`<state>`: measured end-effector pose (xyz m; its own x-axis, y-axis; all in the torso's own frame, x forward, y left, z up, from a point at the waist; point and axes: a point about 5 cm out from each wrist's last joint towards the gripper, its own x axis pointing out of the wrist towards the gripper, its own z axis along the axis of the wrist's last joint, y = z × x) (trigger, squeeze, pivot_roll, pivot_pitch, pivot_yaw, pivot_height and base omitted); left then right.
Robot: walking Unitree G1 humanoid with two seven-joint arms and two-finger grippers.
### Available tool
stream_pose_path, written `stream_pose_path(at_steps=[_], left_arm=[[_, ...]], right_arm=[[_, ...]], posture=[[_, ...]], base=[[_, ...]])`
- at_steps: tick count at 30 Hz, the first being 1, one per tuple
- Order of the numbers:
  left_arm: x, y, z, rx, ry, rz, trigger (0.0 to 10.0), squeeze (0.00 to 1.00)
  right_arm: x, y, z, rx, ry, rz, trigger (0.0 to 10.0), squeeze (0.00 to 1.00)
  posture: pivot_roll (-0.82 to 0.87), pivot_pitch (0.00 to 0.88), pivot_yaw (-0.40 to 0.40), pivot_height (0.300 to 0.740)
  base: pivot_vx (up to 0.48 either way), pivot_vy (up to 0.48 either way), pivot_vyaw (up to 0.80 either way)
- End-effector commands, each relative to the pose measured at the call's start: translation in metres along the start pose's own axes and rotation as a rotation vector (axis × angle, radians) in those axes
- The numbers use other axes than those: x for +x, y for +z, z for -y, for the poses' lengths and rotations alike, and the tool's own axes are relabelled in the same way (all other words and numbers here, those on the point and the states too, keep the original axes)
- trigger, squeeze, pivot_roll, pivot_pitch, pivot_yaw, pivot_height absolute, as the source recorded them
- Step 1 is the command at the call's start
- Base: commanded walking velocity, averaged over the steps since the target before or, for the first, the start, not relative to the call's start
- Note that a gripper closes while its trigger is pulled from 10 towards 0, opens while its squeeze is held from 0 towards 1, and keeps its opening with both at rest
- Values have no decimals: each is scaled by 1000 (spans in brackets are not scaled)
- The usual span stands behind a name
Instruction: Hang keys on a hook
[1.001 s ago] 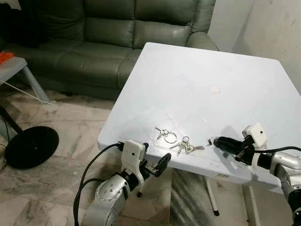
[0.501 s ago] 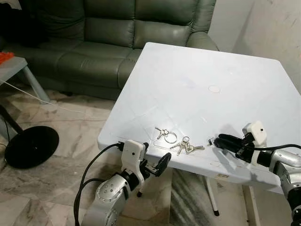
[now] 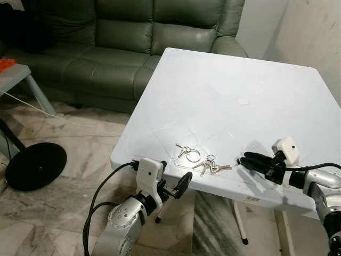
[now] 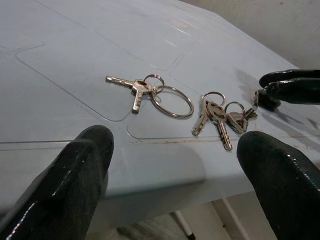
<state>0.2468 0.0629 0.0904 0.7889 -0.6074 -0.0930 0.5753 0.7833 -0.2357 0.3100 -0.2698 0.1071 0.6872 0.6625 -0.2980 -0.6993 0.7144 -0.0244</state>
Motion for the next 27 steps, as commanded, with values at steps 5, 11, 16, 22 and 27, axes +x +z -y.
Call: stream_pose_path(at_steps=[5,11,16,22,27], left_arm=[[0,2,2,-4,-6,3,10000,0],[0,3,2,-6,-2,4,10000,0],[0,3,2,-11,5,8,10000,0],[0,3,1,-11,9,9,10000,0],[1,4,0,-12,13,11,10000,0]], right_arm=[[2,2,-2,-22,11,4,10000,0],[2,2,-1,-13,-1,7,0,0],[2,2,-1,-15,4,7,0,0],[2,3,-1,-17,8,7,0,0],[3,3,-2,-6,14,21,0,0]], posture=[[0,86,-58,740],[3,88,-60,740],[4,89,-62,740],[6,87,-63,740],[7,85,-63,740]], base=[[0,0,0],[0,0,0],[0,0,0],[0,0,0],[0,0,0]])
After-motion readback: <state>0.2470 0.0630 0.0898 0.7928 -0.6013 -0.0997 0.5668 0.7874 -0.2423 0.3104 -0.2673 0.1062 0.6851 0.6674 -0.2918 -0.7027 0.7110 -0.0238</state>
